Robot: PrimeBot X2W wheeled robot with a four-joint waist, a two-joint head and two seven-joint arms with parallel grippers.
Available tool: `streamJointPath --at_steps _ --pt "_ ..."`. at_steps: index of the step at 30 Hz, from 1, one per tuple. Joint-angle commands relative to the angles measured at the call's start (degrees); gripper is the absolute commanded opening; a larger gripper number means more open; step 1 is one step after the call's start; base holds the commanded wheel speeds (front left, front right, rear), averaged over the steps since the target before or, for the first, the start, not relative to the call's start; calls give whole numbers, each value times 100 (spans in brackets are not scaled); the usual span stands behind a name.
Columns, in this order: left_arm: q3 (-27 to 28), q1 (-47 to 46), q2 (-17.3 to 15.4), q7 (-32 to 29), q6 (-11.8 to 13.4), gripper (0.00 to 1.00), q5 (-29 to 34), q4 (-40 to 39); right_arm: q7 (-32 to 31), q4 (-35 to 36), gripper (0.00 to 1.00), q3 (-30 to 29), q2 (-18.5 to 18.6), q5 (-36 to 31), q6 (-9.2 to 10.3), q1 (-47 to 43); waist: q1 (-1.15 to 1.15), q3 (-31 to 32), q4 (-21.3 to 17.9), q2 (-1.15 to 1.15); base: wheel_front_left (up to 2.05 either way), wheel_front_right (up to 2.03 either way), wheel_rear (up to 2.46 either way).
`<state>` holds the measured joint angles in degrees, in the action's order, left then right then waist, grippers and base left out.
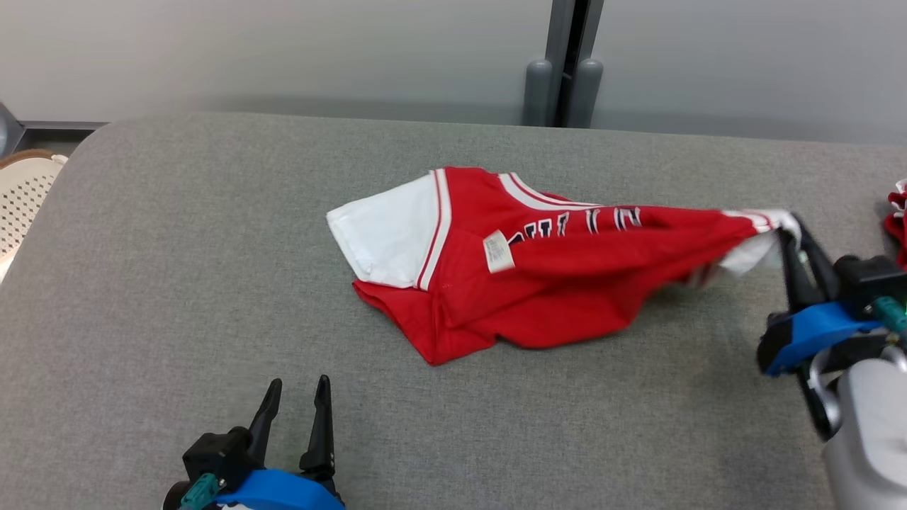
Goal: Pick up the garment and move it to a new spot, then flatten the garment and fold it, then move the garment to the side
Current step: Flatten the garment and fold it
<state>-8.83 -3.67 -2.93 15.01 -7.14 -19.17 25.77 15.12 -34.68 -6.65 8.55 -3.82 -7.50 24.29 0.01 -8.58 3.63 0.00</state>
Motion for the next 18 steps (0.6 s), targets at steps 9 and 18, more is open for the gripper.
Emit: streamJointPath --at_steps 9,18 --pt "-170 69 3 25 -49 100 -46 11 0 908 0 334 765 -849 2 302 -1 163 -151 0 0 0 0" --pt "-247 110 3 25 -51 100 -47 -20 1 527 100 -9 191 -632 2 -1269 -1 183 -179 0 0 0 0"
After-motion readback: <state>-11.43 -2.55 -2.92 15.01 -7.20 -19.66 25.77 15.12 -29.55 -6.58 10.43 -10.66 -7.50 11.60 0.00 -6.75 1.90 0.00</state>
